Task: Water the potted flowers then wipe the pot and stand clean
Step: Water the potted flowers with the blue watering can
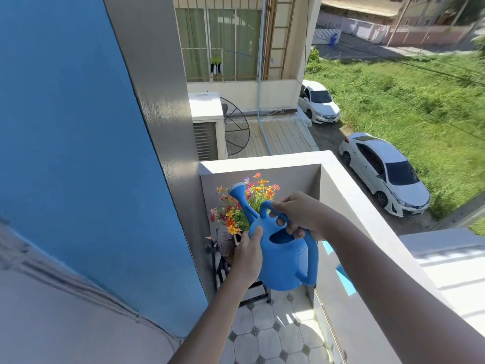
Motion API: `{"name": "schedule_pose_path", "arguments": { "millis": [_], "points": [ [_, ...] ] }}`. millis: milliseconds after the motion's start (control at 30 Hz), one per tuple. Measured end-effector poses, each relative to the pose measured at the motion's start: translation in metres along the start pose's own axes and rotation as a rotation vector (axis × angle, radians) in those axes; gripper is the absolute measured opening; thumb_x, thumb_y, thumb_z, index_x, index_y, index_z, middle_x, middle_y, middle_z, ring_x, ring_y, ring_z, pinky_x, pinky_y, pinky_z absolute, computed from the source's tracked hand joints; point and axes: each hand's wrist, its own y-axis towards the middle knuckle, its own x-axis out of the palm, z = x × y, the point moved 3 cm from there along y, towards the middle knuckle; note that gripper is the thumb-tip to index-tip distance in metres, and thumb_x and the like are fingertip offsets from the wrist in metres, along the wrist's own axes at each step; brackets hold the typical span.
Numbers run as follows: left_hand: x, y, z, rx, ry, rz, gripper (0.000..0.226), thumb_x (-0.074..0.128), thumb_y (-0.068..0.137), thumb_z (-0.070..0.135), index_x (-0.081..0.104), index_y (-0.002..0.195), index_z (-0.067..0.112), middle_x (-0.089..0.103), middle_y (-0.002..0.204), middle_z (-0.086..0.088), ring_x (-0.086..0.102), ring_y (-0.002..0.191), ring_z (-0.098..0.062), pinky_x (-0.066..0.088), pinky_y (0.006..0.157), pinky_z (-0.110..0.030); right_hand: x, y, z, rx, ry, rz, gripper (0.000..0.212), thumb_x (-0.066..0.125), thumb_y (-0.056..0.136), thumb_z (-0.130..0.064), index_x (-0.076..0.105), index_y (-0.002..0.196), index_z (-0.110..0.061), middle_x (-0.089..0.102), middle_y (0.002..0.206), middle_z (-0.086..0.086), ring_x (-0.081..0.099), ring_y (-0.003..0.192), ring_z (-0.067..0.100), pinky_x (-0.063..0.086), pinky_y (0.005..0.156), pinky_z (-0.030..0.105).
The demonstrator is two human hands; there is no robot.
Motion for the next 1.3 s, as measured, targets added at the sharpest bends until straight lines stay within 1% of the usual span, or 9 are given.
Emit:
{"name": "schedule_pose_path", "arguments": {
  "millis": [133, 267, 500, 633, 733, 933, 1100, 1200, 1300],
  "points": [
    [0.012, -0.006, 0.003, 0.012, 0.044, -0.023, 0.061, 0.033, 0.077, 0.074, 0.054, 0.116, 0.030, 0.066, 0.108, -0.004, 0.063, 0.103, -0.024, 0.048, 0.096, -0.055, -0.010, -0.010, 0.007, 0.014, 0.026, 0.018, 0.038, 0.050, 0.102, -0.030, 0.066, 0.100, 0.004, 0.049, 0.070, 0.012, 0.035, 0.039, 0.013, 0.031, 0.039, 0.020],
    [0.024, -0.009, 0.002, 0.017, 0.040, -0.058, 0.070, 0.032, 0.076, 0.075, 0.047, 0.128, 0.031, 0.063, 0.117, -0.001, 0.060, 0.109, -0.021, 0.046, 0.100, -0.054, -0.016, -0.015, 0.011, 0.017, 0.012, 0.031, 0.041, 0.052, 0.101, -0.032, 0.065, 0.104, 0.006, 0.050, 0.072, 0.013, 0.036, 0.040, 0.013, 0.031, 0.040, 0.020],
    [0.021, -0.010, -0.008, -0.009, 0.043, -0.060, 0.059, 0.031, 0.072, 0.077, 0.051, 0.108, 0.035, 0.064, 0.110, -0.010, 0.061, 0.105, -0.027, 0.046, 0.098, -0.057, -0.007, -0.016, 0.015, 0.044, 0.031, 0.022, 0.041, 0.050, 0.102, -0.030, 0.063, 0.108, 0.008, 0.049, 0.069, 0.011, 0.036, 0.037, 0.011, 0.030, 0.040, 0.019],
    [0.007, -0.013, -0.010, -0.007, 0.033, -0.020, 0.053, 0.031, 0.084, 0.067, 0.049, 0.117, 0.030, 0.063, 0.113, -0.009, 0.061, 0.105, -0.026, 0.047, 0.098, -0.056, 0.008, -0.014, 0.011, 0.046, 0.025, 0.003, 0.041, 0.049, 0.102, -0.030, 0.064, 0.108, 0.008, 0.049, 0.068, 0.010, 0.036, 0.037, 0.011, 0.030, 0.039, 0.018],
    [-0.001, -0.013, -0.013, -0.015, 0.018, 0.016, 0.054, 0.031, 0.084, 0.065, 0.051, 0.117, 0.027, 0.063, 0.111, -0.009, 0.062, 0.103, -0.026, 0.049, 0.096, -0.055, 0.017, -0.011, 0.007, 0.042, 0.019, -0.006, 0.040, 0.050, 0.102, -0.031, 0.066, 0.105, 0.005, 0.050, 0.069, 0.010, 0.037, 0.038, 0.012, 0.031, 0.039, 0.019],
    [-0.016, -0.006, -0.012, -0.008, 0.017, 0.060, 0.023, 0.031, 0.099, 0.049, 0.039, 0.113, 0.033, 0.057, 0.105, 0.001, 0.058, 0.101, -0.017, 0.048, 0.094, -0.047, 0.029, -0.002, -0.004, 0.046, 0.016, -0.024, 0.036, 0.051, 0.101, -0.030, 0.067, 0.102, 0.003, 0.051, 0.071, 0.010, 0.036, 0.040, 0.011, 0.030, 0.041, 0.020],
    [-0.012, -0.002, -0.003, 0.013, 0.074, 0.088, 0.048, 0.031, 0.092, 0.059, 0.051, 0.114, 0.021, 0.059, 0.103, -0.006, 0.060, 0.099, -0.025, 0.049, 0.085, -0.045, 0.022, 0.003, 0.000, 0.040, 0.064, 0.013, 0.037, 0.050, 0.102, -0.028, 0.065, 0.107, 0.005, 0.050, 0.069, 0.010, 0.036, 0.039, 0.012, 0.030, 0.040, 0.021],
    [-0.015, 0.004, 0.004, 0.030, 0.102, 0.119, 0.046, 0.033, 0.094, 0.053, 0.052, 0.109, 0.013, 0.051, 0.091, 0.000, 0.057, 0.093, -0.024, 0.047, 0.081, -0.042, 0.022, 0.007, 0.001, 0.039, 0.102, 0.033, 0.037, 0.047, 0.103, -0.026, 0.063, 0.110, 0.007, 0.048, 0.069, 0.010, 0.035, 0.039, 0.012, 0.028, 0.041, 0.021],
    [-0.012, 0.008, 0.006, 0.024, 0.095, 0.093, 0.043, 0.033, 0.096, 0.050, 0.051, 0.110, 0.013, 0.049, 0.092, 0.003, 0.054, 0.089, -0.018, 0.046, 0.083, -0.043, 0.018, 0.006, 0.004, 0.035, 0.124, 0.048, 0.039, 0.047, 0.103, -0.028, 0.062, 0.110, 0.008, 0.047, 0.068, 0.009, 0.035, 0.039, 0.013, 0.028, 0.039, 0.020]
  ]
}}
